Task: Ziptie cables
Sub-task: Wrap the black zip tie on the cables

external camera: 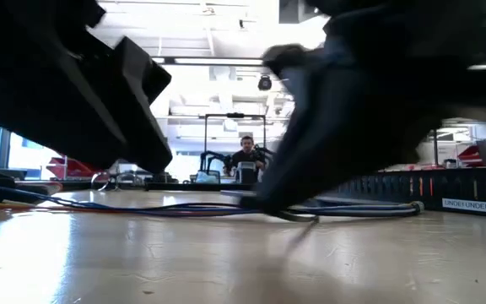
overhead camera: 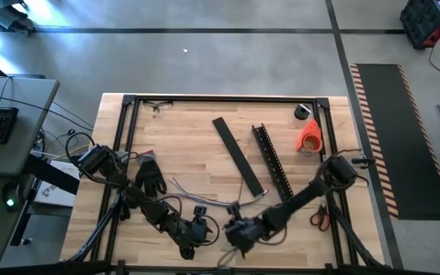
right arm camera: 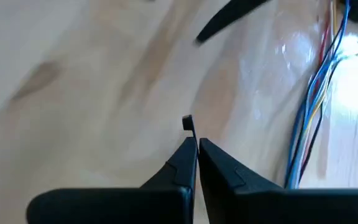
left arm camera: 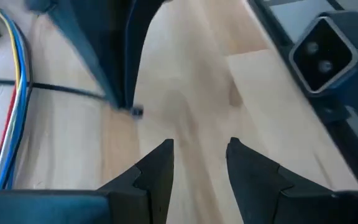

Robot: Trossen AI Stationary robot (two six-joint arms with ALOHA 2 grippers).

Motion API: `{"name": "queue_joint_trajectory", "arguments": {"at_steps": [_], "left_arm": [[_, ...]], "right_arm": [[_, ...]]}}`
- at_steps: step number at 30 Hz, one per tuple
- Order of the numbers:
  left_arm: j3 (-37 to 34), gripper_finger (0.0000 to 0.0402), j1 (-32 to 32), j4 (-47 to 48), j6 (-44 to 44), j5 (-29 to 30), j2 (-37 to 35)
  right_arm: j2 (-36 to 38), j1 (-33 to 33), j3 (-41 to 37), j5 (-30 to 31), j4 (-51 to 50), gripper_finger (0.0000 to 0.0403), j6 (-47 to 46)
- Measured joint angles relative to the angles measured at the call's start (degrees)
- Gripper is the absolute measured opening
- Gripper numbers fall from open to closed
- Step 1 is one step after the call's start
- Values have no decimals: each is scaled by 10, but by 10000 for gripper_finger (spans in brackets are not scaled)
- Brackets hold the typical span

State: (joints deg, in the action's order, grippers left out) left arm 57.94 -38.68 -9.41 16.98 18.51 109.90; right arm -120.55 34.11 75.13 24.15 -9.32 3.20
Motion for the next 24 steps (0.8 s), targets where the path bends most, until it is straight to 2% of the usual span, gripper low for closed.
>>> {"name": "queue_joint_trajectory", "arguments": {"at_steps": [4,8,15,18,21,24], "left_arm": [[0,129,-2,-16,-21,15,1],[0,129,-4,-78,-112,43,17],[1,129,4,-164,-214,157,39],[3,129,21,-211,-233,147,57],[11,129,38,-215,-258,112,73],[18,129,47,-197,-270,103,77]], "right_arm": [[1,30,0,63,-19,0,-61],[13,62,-1,146,-55,0,-149],[52,133,-30,292,-89,0,-316],[67,156,-63,322,-76,0,-389],[78,170,-89,332,-42,0,-417],[82,172,-101,295,-9,0,-418]]}}
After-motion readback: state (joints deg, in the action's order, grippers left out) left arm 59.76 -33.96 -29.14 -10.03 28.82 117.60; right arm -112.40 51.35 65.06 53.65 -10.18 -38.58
